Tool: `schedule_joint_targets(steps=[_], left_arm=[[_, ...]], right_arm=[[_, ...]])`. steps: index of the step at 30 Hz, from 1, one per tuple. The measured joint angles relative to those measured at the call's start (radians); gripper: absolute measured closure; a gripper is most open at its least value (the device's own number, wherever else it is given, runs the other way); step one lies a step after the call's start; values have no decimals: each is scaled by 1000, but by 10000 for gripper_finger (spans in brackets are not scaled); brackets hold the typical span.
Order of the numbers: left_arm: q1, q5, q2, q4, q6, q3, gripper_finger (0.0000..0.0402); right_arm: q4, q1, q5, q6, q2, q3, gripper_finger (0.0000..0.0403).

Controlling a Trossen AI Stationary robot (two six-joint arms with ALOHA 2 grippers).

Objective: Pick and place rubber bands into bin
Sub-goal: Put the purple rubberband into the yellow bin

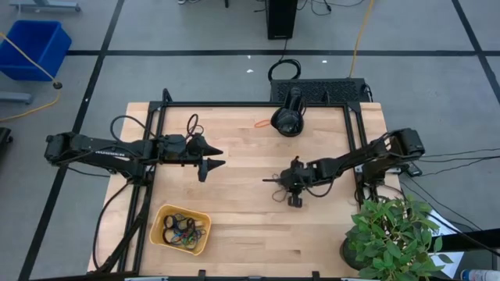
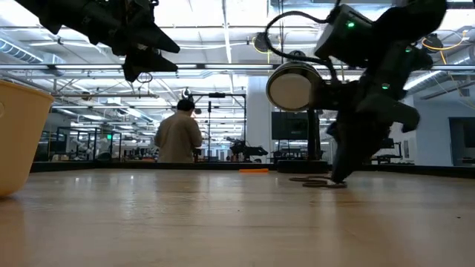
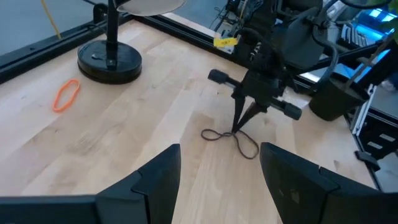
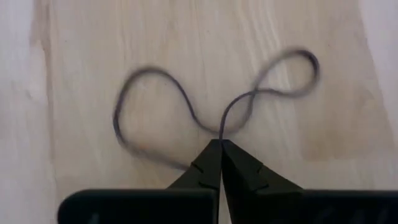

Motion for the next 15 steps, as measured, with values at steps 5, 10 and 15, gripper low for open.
schedule_joint_targets(steps=[5,10,15], left_arm=[[0,0,0,0,-2,0,174],[0,-1,0,10,-2,0,174],[0,-1,0,9,-1,0,174]], right_arm=[[98,-1,115,13,-141,-1,402],[277,-1,173,-6,-249,-4,402],[540,-1,172,-91,-293,0,403]])
